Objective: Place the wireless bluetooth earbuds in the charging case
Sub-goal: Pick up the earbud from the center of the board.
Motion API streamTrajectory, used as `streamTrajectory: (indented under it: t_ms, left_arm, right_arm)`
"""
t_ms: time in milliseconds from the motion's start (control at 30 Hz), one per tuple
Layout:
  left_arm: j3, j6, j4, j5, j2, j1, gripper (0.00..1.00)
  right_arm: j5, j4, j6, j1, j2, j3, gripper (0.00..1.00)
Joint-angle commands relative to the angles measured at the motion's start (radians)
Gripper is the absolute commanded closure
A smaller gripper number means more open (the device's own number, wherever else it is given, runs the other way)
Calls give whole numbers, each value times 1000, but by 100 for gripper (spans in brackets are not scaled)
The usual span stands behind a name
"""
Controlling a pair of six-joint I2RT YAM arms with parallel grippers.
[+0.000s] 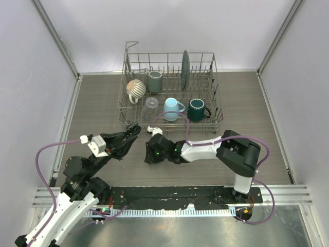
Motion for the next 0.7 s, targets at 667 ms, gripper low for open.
streamTrajectory:
  t_ms: [667]
  left_arm:
    - [13,-3,13,-6,-4,0,100]
  right_arm:
    - [-29,28,3,3,28,18,73]
